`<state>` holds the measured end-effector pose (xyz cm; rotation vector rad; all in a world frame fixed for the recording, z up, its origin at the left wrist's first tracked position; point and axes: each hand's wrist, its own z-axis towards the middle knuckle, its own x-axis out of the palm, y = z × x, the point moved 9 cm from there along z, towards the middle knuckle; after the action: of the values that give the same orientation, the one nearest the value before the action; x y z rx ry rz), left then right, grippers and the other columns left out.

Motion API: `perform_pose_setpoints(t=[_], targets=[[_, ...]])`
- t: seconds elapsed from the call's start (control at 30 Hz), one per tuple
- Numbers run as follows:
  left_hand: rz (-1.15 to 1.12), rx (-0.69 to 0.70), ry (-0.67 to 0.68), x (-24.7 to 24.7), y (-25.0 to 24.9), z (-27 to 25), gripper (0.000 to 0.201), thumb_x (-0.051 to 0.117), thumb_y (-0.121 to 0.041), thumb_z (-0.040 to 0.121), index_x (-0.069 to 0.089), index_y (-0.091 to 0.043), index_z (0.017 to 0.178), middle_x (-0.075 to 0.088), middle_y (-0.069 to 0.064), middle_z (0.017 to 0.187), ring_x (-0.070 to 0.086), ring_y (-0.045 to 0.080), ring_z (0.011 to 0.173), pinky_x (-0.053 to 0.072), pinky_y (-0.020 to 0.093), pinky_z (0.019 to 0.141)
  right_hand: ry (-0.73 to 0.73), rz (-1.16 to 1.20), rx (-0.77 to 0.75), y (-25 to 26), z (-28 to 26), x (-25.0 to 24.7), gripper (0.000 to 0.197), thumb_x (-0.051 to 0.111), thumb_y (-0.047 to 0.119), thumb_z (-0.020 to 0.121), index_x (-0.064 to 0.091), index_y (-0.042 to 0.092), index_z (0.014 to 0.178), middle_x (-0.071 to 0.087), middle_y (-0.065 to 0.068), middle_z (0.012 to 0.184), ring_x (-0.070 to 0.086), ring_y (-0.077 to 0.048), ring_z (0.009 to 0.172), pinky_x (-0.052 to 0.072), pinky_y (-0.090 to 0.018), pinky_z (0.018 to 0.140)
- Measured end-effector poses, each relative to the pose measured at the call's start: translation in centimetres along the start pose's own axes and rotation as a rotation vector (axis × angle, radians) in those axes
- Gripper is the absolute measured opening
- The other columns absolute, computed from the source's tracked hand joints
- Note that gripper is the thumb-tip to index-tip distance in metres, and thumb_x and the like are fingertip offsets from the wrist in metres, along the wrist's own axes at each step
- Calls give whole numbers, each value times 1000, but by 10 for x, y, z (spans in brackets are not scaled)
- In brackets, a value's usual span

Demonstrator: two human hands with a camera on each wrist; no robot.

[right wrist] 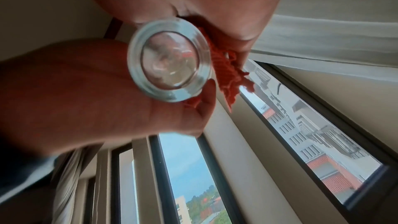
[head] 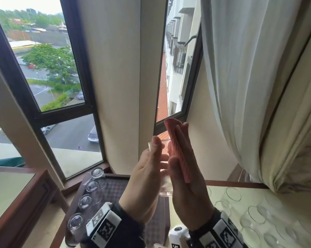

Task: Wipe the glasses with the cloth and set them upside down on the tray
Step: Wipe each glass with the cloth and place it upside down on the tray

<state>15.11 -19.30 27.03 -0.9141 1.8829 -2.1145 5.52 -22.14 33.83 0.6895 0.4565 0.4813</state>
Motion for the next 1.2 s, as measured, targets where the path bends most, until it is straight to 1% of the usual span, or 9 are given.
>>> perform_pose_setpoints(t=[0.17,0.4,0.57,0.63,0.77,0.9,1.07,1.13,1.2], targets=[[12,15,-32,-17,-17,13,81,46,-84,88,66,-19,133,72,14,129,70,30,122,52,50,106,64,-16,-14,-6,-30,18,57,34,29,108,25,-1,155,13,-13,168,10,-32,156,22,-42,125],[69,40,10,-3,-16,0,69,46,-80,90,63,-20,118,71,-4,85,70,12,83,55,30,82,-18,174,237,-32,-21,8,73,34,60,103,27,12,158,35,-7,162,29,-28,151,28,-59,120],[106,47,-21,1,-18,7,83,49,-87,87,64,-19,131,69,19,127,67,36,120,56,54,104,9,92,69,-11,-11,7,58,27,48,107,25,22,158,20,-2,168,14,-25,156,20,-49,125],[110,72,-63,-7,-28,14,80,45,-85,92,63,-17,130,70,19,129,67,37,123,56,49,103,48,70,23,-6,-18,14,56,24,44,109,24,20,159,18,-3,168,10,-28,156,16,-51,126],[113,94,-50,-8,-43,17,63,42,-76,93,62,-22,118,66,15,108,69,28,101,58,41,95,39,91,54,-21,-36,15,63,23,48,108,25,11,159,22,-2,167,14,-26,156,17,-39,126],[94,102,20,9,-34,6,79,45,-70,86,57,-2,123,64,9,85,64,20,75,60,28,73,-37,261,286,-38,-24,3,59,35,73,95,56,40,139,63,19,135,54,-6,133,44,-19,107],[91,109,-75,11,-21,12,81,41,-82,95,62,-11,129,66,18,108,68,24,92,61,41,88,20,277,446,-37,-10,-6,74,44,97,67,55,41,114,67,42,103,59,20,106,42,-3,94],[85,95,-108,7,-25,19,88,40,-90,90,63,-16,132,68,22,122,69,36,110,58,56,98,-11,157,279,-28,-11,-7,60,36,81,89,55,43,132,63,33,126,53,11,124,36,-14,108],[61,84,-145,0,-35,23,94,38,-98,82,63,-18,125,71,24,125,70,38,117,55,51,96,-32,135,227,-24,-22,-6,50,33,77,94,62,53,127,65,28,126,55,5,122,41,-27,104]])
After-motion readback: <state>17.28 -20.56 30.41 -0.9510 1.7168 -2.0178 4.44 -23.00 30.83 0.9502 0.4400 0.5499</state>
